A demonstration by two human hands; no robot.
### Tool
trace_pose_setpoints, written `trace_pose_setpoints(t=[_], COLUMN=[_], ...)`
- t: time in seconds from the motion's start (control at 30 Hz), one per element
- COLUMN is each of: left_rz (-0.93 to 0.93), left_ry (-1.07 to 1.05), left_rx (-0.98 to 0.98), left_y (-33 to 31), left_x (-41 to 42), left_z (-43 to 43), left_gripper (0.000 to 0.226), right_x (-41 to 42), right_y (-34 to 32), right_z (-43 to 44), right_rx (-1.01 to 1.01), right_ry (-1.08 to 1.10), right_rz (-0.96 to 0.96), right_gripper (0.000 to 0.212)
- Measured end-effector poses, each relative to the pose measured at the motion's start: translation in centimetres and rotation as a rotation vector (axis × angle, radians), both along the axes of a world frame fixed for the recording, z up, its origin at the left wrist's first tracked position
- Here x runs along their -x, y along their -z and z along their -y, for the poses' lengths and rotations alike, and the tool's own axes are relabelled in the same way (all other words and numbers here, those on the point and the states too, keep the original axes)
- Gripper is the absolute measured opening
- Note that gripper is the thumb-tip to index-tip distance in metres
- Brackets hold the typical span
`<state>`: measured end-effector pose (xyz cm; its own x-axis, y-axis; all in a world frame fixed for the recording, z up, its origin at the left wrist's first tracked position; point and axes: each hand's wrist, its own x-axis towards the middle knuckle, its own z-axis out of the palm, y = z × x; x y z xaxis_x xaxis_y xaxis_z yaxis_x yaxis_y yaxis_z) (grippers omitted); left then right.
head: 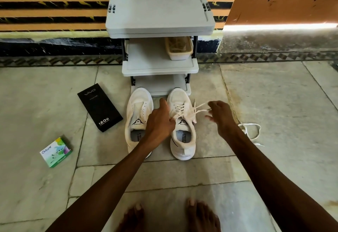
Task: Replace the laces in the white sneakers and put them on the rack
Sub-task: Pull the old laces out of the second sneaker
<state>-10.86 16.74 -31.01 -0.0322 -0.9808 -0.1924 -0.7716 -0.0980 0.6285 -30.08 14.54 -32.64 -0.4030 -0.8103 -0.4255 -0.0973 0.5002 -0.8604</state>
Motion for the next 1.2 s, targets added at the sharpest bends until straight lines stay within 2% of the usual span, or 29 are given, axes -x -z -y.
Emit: trace_pose_setpoints(t=[0.07, 0.13, 0.17, 0.2, 0.23, 0.43, 0.5, 0.53, 0.63, 0.7, 0.87, 0.9, 0.97, 1.1, 1.13, 1.2], left_rz=[-0.003, -0.001, -0.001, -0.002, 0.000, -0.013, -0.019, -0.024, -0.040, -0.038, -0.017, -0.016, -0.013, -0.006, 0.004, 0.043], left_ry=[-0.004, -0.009, -0.010, -0.011, -0.014, -0.047, -0.054, -0.057, -0.065, -0.063, -0.056, -0.053, -0.052, -0.047, -0.047, -0.054], left_rx=[0.001, -0.004, -0.005, -0.003, -0.001, -0.017, -0.024, -0.029, -0.043, -0.037, -0.019, -0.018, -0.024, -0.035, -0.038, -0.050], left_y=[0.1, 0.2, 0.2, 0.2, 0.1, 0.0, -0.1, -0.2, -0.2, -0.1, -0.1, -0.1, -0.2, -0.1, 0.0, 0.0], left_x=[0.0, 0.0, 0.0, 0.1, 0.2, 0.3, 0.3, 0.2, 0.0, 0.0, 0.1, 0.2, 0.3, 0.4, 0.4, 0.5], left_z=[0.0, 0.0, 0.0, 0.0, 0.0, -0.1, -0.1, -0.1, -0.1, -0.1, -0.4, -0.4, -0.4, -0.3, -0.3, -0.3], left_gripper=[0.039, 0.040, 0.040, 0.040, 0.040, 0.041, 0.041, 0.041, 0.041, 0.041, 0.035, 0.034, 0.033, 0.027, 0.027, 0.030], right_x=[-0.9, -1.8, -2.3, -2.7, -3.2, -4.4, -4.7, -4.7, -3.9, -3.4, -3.2, -3.1, -3.3, -4.6, -4.8, -5.1], right_y=[-0.3, -1.0, -1.2, -1.3, -1.5, -0.3, 0.8, 1.1, 1.4, 1.4, 1.6, 1.5, 0.9, -0.2, -0.2, -0.1], right_z=[-0.3, -0.3, -0.2, -0.2, -0.2, -1.2, -1.8, -2.0, -2.1, -2.3, -2.4, -2.3, -2.2, -2.1, -2.0, -1.6], right_rx=[0.051, 0.082, 0.082, 0.088, 0.100, 0.266, 0.365, 0.409, 0.535, 0.564, 0.346, 0.282, 0.177, 0.088, 0.086, 0.091], right_ry=[0.048, 0.148, 0.181, 0.166, 0.102, -0.567, -0.750, -0.789, -0.808, -0.716, -0.039, 0.054, 0.158, 0.309, 0.334, 0.332], right_rz=[0.417, 0.757, 0.865, 0.876, 0.772, -0.508, -0.834, -0.901, -0.880, -0.784, -0.251, -0.094, 0.273, 0.875, 0.954, 0.963], right_gripper=[0.023, 0.022, 0.022, 0.023, 0.021, 0.014, 0.012, 0.012, 0.014, 0.012, 0.010, 0.008, 0.013, 0.024, 0.027, 0.030])
